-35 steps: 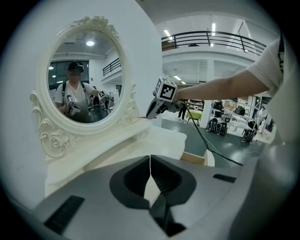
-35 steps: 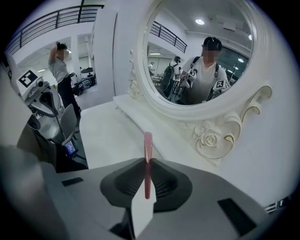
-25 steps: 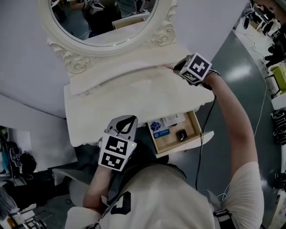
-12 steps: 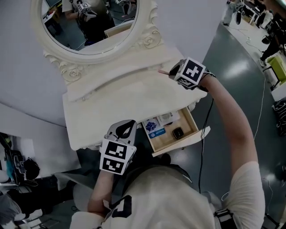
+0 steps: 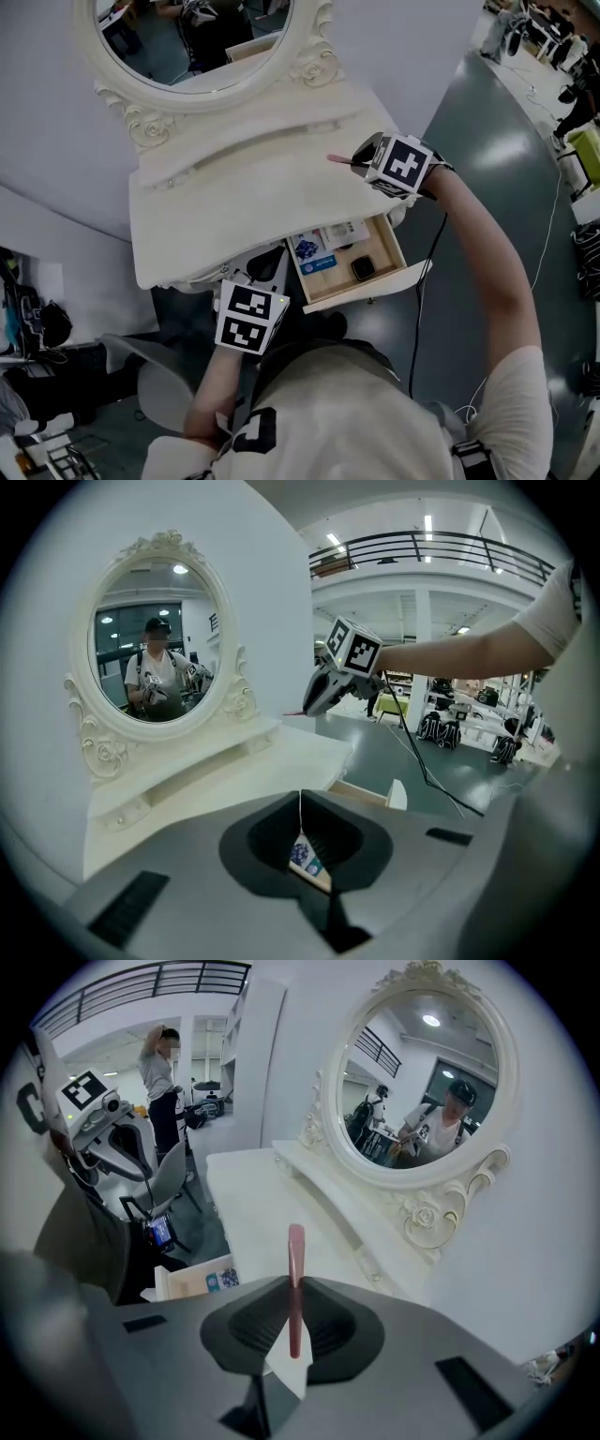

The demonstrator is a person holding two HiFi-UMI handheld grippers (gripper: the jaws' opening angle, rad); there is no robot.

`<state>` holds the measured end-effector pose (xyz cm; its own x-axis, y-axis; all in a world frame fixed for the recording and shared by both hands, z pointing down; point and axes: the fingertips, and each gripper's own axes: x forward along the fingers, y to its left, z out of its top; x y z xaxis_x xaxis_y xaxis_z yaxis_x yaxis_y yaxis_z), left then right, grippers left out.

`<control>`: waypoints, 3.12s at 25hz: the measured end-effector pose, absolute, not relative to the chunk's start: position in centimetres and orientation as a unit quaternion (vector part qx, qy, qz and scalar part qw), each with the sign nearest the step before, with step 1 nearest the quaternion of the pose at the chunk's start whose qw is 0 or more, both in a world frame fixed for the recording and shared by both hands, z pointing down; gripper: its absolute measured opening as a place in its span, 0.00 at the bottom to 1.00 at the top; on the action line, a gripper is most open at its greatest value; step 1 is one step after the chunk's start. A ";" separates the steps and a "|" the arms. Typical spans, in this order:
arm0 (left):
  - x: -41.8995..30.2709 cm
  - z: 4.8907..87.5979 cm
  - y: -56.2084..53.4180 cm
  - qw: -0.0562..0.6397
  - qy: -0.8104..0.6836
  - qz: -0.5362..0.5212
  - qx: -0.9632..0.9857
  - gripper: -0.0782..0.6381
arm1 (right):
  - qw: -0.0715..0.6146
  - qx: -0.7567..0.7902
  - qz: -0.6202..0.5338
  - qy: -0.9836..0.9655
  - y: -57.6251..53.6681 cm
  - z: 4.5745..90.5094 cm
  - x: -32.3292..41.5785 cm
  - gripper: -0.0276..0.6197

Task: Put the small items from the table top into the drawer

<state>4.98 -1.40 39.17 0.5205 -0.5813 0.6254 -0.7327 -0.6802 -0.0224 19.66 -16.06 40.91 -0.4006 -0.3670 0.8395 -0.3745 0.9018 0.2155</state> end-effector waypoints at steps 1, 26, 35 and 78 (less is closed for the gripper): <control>5.0 39.2 -1.1 0.124 -0.383 0.310 0.862 0.19 | 0.501 0.218 0.000 -0.837 -15.9 41.0 19.7 0.14; -0.8 39.1 0.2 0.143 -0.348 0.280 0.883 0.19 | 0.552 0.193 0.040 -0.810 -10.7 44.1 14.6 0.14; -1.6 39.4 1.3 0.142 -0.307 0.270 0.902 0.19 | 0.562 0.217 0.069 -0.795 -7.5 44.2 14.2 0.14; 1.3 44.4 -0.2 0.221 -0.441 0.322 0.808 0.19 | 0.477 0.156 0.254 -0.827 -4.5 65.9 12.4 0.14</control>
<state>1.29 -0.21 44.36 0.4042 -0.5698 0.7155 -0.8545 -0.5144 0.0730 12.45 -4.54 65.89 -0.4962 -0.0154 0.8681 -0.4998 0.8226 -0.2711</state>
